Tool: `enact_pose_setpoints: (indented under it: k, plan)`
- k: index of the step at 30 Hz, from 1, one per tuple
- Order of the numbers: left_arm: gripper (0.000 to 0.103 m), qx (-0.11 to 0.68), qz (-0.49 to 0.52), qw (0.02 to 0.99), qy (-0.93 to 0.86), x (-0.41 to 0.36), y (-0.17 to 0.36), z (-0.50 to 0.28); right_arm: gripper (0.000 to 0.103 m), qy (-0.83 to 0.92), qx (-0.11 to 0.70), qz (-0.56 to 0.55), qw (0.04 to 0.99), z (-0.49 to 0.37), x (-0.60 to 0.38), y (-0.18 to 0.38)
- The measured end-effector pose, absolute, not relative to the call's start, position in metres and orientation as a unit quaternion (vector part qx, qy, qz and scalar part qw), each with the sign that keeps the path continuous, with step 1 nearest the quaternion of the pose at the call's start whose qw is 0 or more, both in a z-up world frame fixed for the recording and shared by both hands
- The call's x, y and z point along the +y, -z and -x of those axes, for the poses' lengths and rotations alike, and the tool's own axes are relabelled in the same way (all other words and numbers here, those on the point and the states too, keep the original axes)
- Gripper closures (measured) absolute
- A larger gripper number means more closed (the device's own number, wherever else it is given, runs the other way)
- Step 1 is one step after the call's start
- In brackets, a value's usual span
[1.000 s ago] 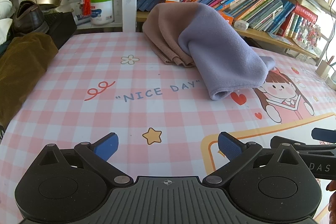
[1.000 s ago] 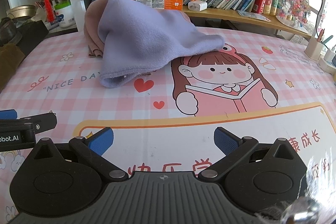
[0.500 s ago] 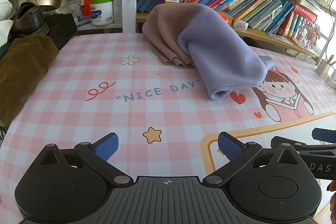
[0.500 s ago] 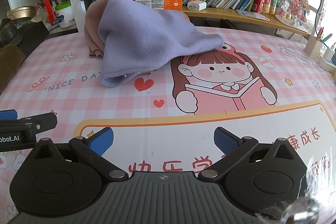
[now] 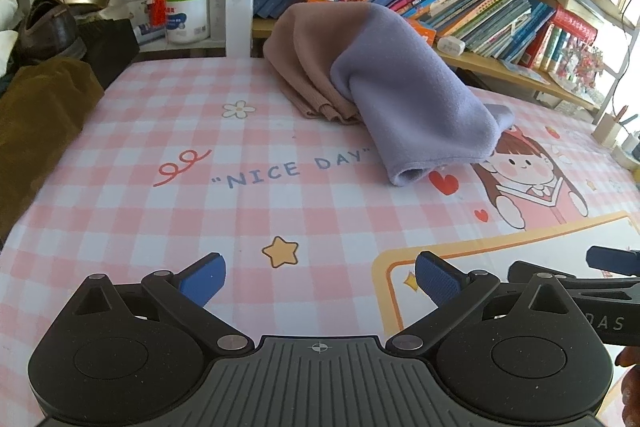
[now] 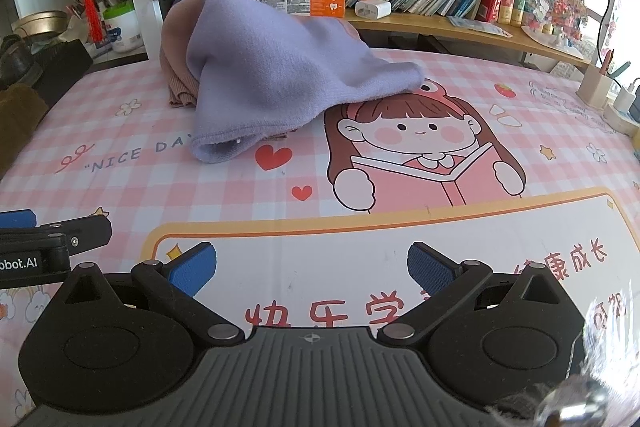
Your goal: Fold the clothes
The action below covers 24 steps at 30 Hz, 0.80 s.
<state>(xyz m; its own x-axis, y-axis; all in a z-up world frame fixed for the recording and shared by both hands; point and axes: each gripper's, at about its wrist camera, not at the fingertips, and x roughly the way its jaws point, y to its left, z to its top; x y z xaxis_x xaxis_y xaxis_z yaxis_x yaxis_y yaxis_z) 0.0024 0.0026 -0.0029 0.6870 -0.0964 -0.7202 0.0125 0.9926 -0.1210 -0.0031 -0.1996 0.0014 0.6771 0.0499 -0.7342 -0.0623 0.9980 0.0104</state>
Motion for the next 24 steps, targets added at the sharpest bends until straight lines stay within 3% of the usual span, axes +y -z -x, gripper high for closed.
enact_pose_setpoints:
  k: [24]
  plan:
    - [0.001,0.354,0.109,0.929,-0.009,-0.025,-0.010,0.001,0.000,-0.102,0.407,-0.029,0.907,-0.007,-0.247,-0.001]
